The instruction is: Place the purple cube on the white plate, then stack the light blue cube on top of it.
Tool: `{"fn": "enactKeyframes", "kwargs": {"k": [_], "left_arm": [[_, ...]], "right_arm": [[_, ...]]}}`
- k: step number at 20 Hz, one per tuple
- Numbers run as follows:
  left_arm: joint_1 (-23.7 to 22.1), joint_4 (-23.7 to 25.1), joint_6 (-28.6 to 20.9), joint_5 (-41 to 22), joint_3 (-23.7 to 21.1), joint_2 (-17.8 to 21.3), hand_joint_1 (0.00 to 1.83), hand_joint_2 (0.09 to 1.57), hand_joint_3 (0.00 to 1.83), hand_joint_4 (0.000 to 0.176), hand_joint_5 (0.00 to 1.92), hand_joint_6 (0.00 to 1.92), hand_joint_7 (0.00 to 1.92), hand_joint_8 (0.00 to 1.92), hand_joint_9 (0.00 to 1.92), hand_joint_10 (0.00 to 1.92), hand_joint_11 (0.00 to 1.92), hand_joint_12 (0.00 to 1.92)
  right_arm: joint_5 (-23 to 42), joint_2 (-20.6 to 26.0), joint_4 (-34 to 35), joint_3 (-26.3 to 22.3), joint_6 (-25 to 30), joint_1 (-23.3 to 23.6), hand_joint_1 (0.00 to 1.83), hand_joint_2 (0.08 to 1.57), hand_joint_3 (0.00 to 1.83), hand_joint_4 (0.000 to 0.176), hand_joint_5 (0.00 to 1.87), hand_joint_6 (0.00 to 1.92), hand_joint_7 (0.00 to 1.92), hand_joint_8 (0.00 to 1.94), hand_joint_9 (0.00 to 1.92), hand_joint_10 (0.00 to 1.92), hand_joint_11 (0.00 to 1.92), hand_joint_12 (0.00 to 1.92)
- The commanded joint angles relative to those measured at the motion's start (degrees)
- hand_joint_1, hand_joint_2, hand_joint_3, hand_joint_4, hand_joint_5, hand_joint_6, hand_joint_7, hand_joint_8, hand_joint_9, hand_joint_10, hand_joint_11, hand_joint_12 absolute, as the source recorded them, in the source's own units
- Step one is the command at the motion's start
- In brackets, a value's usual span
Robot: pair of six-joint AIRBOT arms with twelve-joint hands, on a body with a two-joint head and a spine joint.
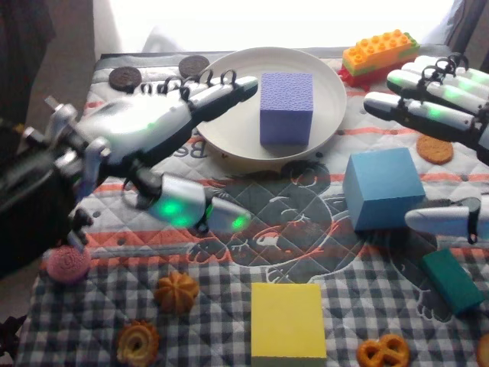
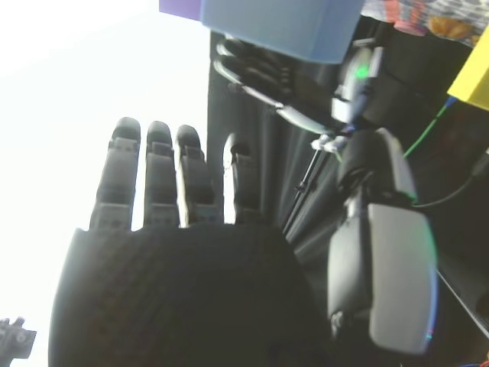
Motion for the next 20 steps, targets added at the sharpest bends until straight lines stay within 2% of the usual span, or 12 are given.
{"fn": "enactKeyframes", "kwargs": {"k": [1,2,3,4,6,7,10,15,16,17,18,20], "left_arm": [[0.77,1.0,-1.98,-11.62,-0.85,1.68,0.7,0.8,0.0,0.176,0.0,0.0,0.07,0.0,0.18,0.0,0.0,0.93],[4.25,1.96,-5.15,-16.19,-4.29,4.36,0.65,0.86,0.01,0.176,0.0,0.0,0.03,0.01,0.07,0.01,0.0,0.3],[4.66,2.13,-5.3,-16.76,-4.73,4.62,0.65,0.86,0.01,0.176,0.0,0.0,0.03,0.01,0.07,0.01,0.0,0.3],[5.78,2.48,-5.39,-18.32,-6.0,5.3,0.63,0.87,0.0,0.176,0.0,0.0,0.02,0.01,0.03,0.02,0.0,0.06],[8.7,3.56,-7.61,-22.42,-8.89,6.73,0.75,0.86,0.0,0.176,0.0,0.0,0.0,0.0,0.0,0.0,0.0,0.0],[9.91,3.97,-10.18,-23.54,-9.42,7.25,0.71,0.88,0.0,0.176,0.0,0.0,0.0,0.0,0.0,0.0,0.0,0.0],[12.02,4.42,-12.87,-26.2,-11.02,8.49,0.77,0.88,0.0,0.176,0.0,0.0,0.0,0.0,0.0,0.0,0.0,0.0],[13.08,5.71,-12.87,-28.74,-13.01,9.47,0.76,0.88,0.0,0.176,0.0,0.0,0.0,0.0,0.0,0.0,0.0,0.0],[13.46,5.44,-12.89,-28.81,-13.16,9.46,0.76,0.89,0.0,0.176,0.0,0.0,0.0,0.0,0.0,0.0,0.0,0.0],[13.94,4.86,-12.97,-28.91,-13.24,9.4,0.73,0.89,0.01,0.176,0.0,0.0,0.0,0.0,0.0,0.0,0.0,0.0],[14.29,4.54,-13.18,-28.99,-13.26,9.37,0.73,0.89,0.01,0.176,0.0,0.0,0.0,0.0,0.0,0.0,0.0,0.0],[14.8,3.94,-14.12,-29.19,-13.26,9.3,0.67,0.93,0.02,0.176,0.0,0.0,0.0,0.0,0.03,0.01,0.0,0.0]], "right_arm": [[4.5,-0.17,1.2,0.54,0.31,1.0,0.37,1.06,0.0,0.176,0.04,0.0,0.0,0.0,0.0,0.0,0.0,0.0],[1.77,-1.17,0.61,1.54,0.31,2.35,0.4,1.03,0.0,0.176,0.1,0.02,0.05,0.02,0.02,0.01,0.0,0.0],[1.51,-1.25,0.59,1.62,0.31,2.43,0.4,1.03,0.0,0.176,0.1,0.02,0.05,0.02,0.02,0.01,0.0,0.0],[0.82,-1.62,0.59,1.96,0.31,2.69,0.37,1.02,0.0,0.176,0.1,0.01,0.06,0.01,0.03,0.01,0.0,0.0],[-0.97,-2.48,0.59,2.67,0.31,3.33,0.45,1.02,0.0,0.176,0.14,0.01,0.14,0.01,0.09,0.01,0.01,0.0],[-1.72,-2.87,0.59,2.95,0.31,3.55,0.47,1.02,0.0,0.176,0.14,0.0,0.16,0.01,0.11,0.01,0.03,0.01],[-3.63,-3.42,0.51,3.53,0.31,3.77,0.56,1.04,0.0,0.167,0.17,0.0,0.25,0.0,0.28,0.01,0.28,0.17],[-5.22,-4.62,0.55,4.33,0.31,4.29,0.82,1.02,0.0,0.084,0.41,0.0,0.53,0.01,0.6,0.01,0.42,0.55],[-5.56,-5.17,0.55,4.56,0.31,4.55,0.91,0.98,0.0,0.038,0.48,0.0,0.58,0.0,0.65,0.01,0.42,0.65],[-6.07,-5.7,0.55,4.81,0.31,4.76,0.93,0.97,0.0,0.01,0.53,0.02,0.56,0.0,0.64,0.0,0.39,0.65],[-6.44,-5.91,0.55,4.92,0.31,4.79,0.93,0.97,0.0,0.01,0.53,0.02,0.56,0.0,0.64,0.0,0.39,0.65],[-6.69,-5.98,0.55,4.95,0.31,4.79,0.91,1.01,0.0,0.0,0.73,0.01,0.81,0.03,0.86,0.06,0.43,1.04]]}}
